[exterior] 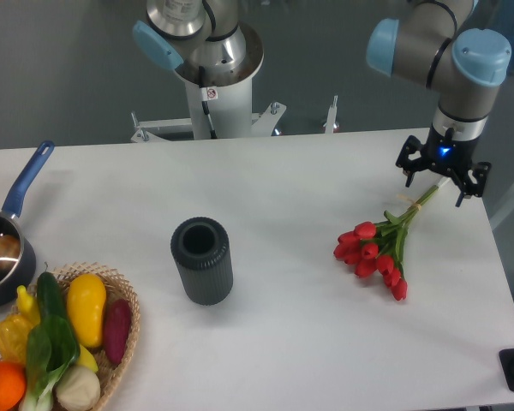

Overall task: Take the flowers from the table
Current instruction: 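Lower the open gripper down over the green tulip stems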

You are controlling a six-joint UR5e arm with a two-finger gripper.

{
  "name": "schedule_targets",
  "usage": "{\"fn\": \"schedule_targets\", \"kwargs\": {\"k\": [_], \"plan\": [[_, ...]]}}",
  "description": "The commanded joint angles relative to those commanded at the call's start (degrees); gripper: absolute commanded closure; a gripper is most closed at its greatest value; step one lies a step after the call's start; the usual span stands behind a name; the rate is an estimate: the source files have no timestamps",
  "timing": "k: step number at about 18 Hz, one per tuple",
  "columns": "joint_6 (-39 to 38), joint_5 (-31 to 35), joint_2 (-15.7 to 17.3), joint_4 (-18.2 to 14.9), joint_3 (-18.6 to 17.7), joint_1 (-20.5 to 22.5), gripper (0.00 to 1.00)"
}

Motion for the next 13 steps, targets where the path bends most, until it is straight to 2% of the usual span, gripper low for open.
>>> {"fn": "schedule_targets", "kwargs": {"k": [4,8,13], "plan": [[0.18,-1.31,0.0,-0.09,-0.52,-0.96,0.0],[-0.35,-2.64,0.44,0.17,-3.94,-2.9,0.0],[0.53,-5.45,-0.44,1.49,-5.8,-4.83,0.0]]}}
